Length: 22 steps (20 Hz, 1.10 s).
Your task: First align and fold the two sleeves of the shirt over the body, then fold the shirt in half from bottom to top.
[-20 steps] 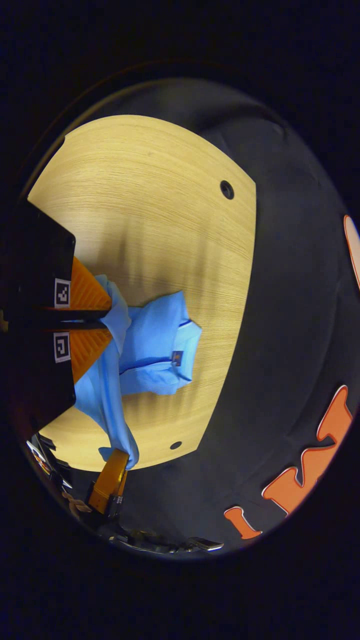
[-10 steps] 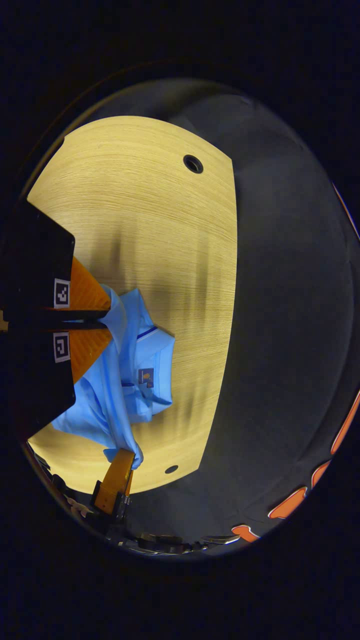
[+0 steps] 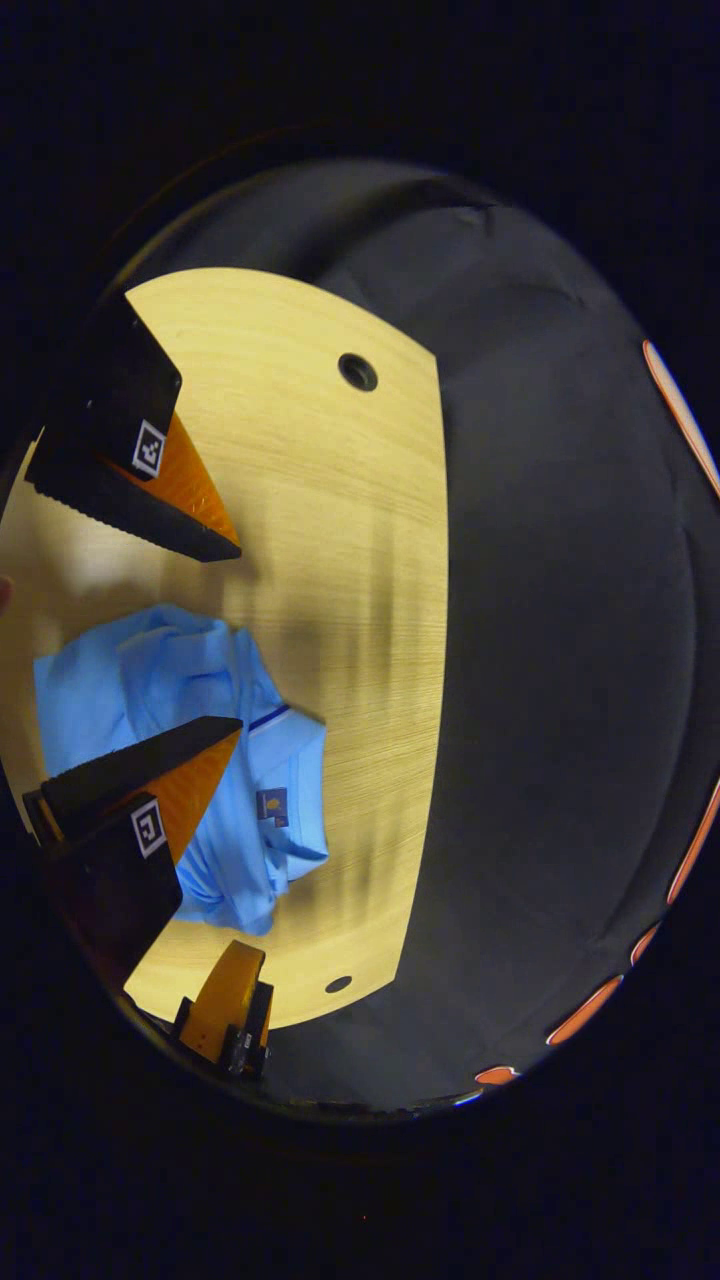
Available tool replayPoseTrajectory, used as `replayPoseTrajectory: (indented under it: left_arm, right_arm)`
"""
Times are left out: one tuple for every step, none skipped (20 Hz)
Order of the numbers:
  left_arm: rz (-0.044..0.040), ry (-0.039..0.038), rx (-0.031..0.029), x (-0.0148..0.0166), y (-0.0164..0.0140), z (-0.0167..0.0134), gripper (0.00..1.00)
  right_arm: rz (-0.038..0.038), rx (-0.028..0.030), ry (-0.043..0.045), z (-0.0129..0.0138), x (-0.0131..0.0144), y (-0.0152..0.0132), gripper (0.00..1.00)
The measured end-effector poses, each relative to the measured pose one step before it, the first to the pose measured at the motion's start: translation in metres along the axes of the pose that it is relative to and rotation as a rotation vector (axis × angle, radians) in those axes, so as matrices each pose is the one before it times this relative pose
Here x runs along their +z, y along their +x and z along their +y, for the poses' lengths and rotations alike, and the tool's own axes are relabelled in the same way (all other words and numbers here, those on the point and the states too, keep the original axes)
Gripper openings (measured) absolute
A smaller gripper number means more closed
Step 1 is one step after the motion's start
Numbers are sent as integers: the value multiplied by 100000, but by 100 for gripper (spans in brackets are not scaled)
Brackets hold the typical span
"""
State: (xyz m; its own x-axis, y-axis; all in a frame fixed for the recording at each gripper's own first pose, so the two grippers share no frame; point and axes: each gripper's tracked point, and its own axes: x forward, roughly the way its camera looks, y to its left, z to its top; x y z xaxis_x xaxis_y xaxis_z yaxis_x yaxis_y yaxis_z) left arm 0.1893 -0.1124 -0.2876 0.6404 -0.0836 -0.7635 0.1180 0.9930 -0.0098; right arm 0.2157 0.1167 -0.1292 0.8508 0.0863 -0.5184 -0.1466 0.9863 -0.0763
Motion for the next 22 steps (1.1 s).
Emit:
replayPoseTrajectory:
  left_arm:
    - [-2474,159,222,493,-696,-144,100]
    - [-2997,552,117,641,-713,-110,100]
    - [-3235,1048,316,783,-900,-187,100]
    - [-2862,1654,1049,795,-1148,-56,100]
    - [-2952,1146,760,606,-979,-198,100]
    - [-3470,332,-113,544,-904,-263,100]
    - [-3300,15,-108,542,-864,-362,100]
    - [-3214,165,256,519,-790,-193,100]
    - [-3465,170,307,556,-912,-155,100]
    - [-3869,-64,132,877,-1341,-279,100]
    - [-4034,-250,211,1016,-1611,-98,100]
    - [-4118,-183,465,1181,-1857,176,100]
    - [-3893,-217,690,1035,-1660,63,100]
    - [-2857,-577,1066,670,-1669,137,100]
    - [-2223,-1748,695,554,-1477,119,100]
    - [-2282,-2346,-306,502,-1540,-50,100]
    - [-2765,-2348,-125,645,-1565,136,100]
    - [-3215,-1475,469,852,-1619,527,100]
    - [-2385,3,1286,378,-1303,541,100]
    - [-2656,175,2848,60,-1179,533,99]
    - [-2741,-354,2113,467,-1229,277,100]
    - [-1915,-542,704,190,-1255,171,100]
  right_arm:
    - [-1987,100,204,84,499,-879,99]
    - [-2006,552,502,60,489,-873,99]
    - [-2220,561,477,48,585,-944,99]
    - [-2458,71,326,-157,756,-1117,99]
    - [-2685,241,207,-31,755,-1255,99]
    - [-2922,-19,-55,-107,678,-1163,98]
    - [-3108,211,-434,-81,508,-1073,99]
    - [-3177,132,-843,-132,675,-1286,98]
    - [-2924,127,-1000,-310,727,-1500,98]
    - [-3318,718,-1005,-88,763,-1430,98]
    - [-3705,970,-1239,33,707,-1539,99]
    - [-3953,431,-1355,-115,914,-1630,98]
    - [-4297,812,-1440,-33,1022,-1592,98]
    - [-3934,1374,-922,82,832,-1493,98]
    - [-3443,1264,-400,194,778,-1619,98]
    - [-3618,1203,-702,24,750,-1398,98]
    - [-3626,439,-1146,-154,866,-1314,98]
    - [-3713,158,-1582,-182,951,-1231,98]
    - [-3856,333,-1539,-30,998,-1320,98]
    - [-2913,1367,-870,212,679,-1086,98]
    - [-2586,2148,-68,435,235,-893,98]
    - [-2032,1087,122,248,211,-618,99]
